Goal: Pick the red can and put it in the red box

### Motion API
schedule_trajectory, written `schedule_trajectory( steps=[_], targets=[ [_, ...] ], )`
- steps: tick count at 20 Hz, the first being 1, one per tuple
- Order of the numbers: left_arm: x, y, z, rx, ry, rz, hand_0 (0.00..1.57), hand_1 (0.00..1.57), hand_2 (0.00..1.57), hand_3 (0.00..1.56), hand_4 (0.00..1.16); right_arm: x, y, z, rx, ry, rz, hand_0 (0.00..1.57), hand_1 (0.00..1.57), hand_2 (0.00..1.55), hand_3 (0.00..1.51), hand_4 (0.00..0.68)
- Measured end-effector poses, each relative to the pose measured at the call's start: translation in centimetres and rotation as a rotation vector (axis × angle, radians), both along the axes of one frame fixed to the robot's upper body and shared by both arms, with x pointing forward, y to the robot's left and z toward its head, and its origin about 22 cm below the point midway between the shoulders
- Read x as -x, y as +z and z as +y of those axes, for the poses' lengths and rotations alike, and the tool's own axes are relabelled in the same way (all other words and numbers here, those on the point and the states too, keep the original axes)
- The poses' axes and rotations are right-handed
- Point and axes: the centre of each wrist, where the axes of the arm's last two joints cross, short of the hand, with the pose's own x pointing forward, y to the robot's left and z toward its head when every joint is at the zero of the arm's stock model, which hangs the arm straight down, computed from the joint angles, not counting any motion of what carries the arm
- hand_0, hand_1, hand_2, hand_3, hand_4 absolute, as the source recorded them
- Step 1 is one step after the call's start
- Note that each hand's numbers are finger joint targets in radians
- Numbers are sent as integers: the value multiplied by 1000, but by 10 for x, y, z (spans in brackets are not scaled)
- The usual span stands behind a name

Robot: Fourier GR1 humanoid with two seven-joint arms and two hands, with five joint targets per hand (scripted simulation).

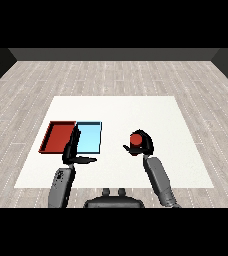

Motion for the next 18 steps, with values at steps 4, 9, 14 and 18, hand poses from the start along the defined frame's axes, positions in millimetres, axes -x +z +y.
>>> schedule_trajectory(
  steps=[4, 9, 14, 18],
  targets=[
    [-8, 2, -18, 7, -48, 22, 0, 0, 0, 0, 0, 3, 6, 6, -16, 5, -15, 1435, 1435, 1446, 1426, 658],
    [-17, 6, -33, 11, -80, 39, 0, 0, 0, 0, 0, -4, 17, 21, -29, 24, -42, 1425, 1425, 1443, 1423, 662],
    [-19, 9, -66, 32, -132, 50, 0, 0, 0, 0, 0, -13, 18, 41, -29, 31, -56, 1410, 1410, 1425, 1413, 645],
    [-11, 6, -84, 36, -167, 61, 0, 0, 0, 0, 0, -19, 31, 53, -28, 50, -76, 1392, 1392, 1403, 1393, 636]
  ],
)
